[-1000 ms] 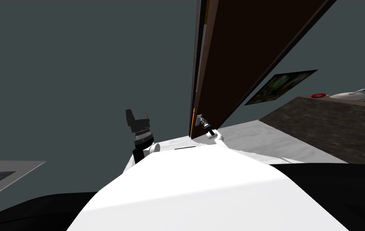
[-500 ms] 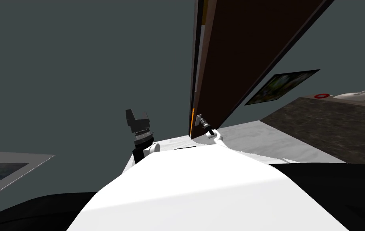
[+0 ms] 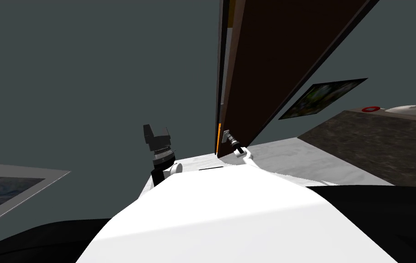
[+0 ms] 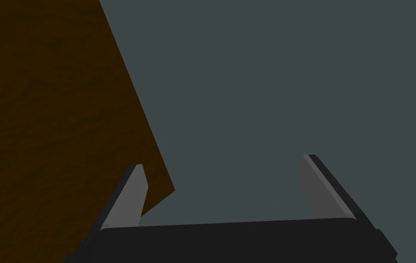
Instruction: Pull the door open
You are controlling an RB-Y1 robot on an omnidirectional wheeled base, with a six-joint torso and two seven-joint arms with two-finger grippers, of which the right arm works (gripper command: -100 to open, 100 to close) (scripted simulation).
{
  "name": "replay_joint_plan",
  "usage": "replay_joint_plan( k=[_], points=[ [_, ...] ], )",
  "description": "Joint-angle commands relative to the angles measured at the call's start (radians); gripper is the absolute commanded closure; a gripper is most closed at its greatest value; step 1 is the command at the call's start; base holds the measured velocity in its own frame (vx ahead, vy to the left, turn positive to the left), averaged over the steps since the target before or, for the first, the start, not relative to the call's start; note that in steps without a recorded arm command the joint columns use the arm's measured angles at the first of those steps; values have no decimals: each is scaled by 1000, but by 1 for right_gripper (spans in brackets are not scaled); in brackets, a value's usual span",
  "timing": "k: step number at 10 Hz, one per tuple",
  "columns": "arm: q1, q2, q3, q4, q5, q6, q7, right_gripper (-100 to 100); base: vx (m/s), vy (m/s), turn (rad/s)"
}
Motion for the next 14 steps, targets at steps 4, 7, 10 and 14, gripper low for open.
replay_joint_plan(
  k=[4, 7, 10, 14],
  points=[
    [-3, 10, 23, 0, -49, 4, -110, 100, -58, -43, 42],
    [-11, 13, 36, 4, -90, 9, -190, 100, -44, -35, 41],
    [-14, 14, 43, 6, -111, 11, -235, 100, -49, -36, 35],
    [-26, 19, 63, 13, -178, 18, -353, 100, -60, -43, 51]
  ],
)
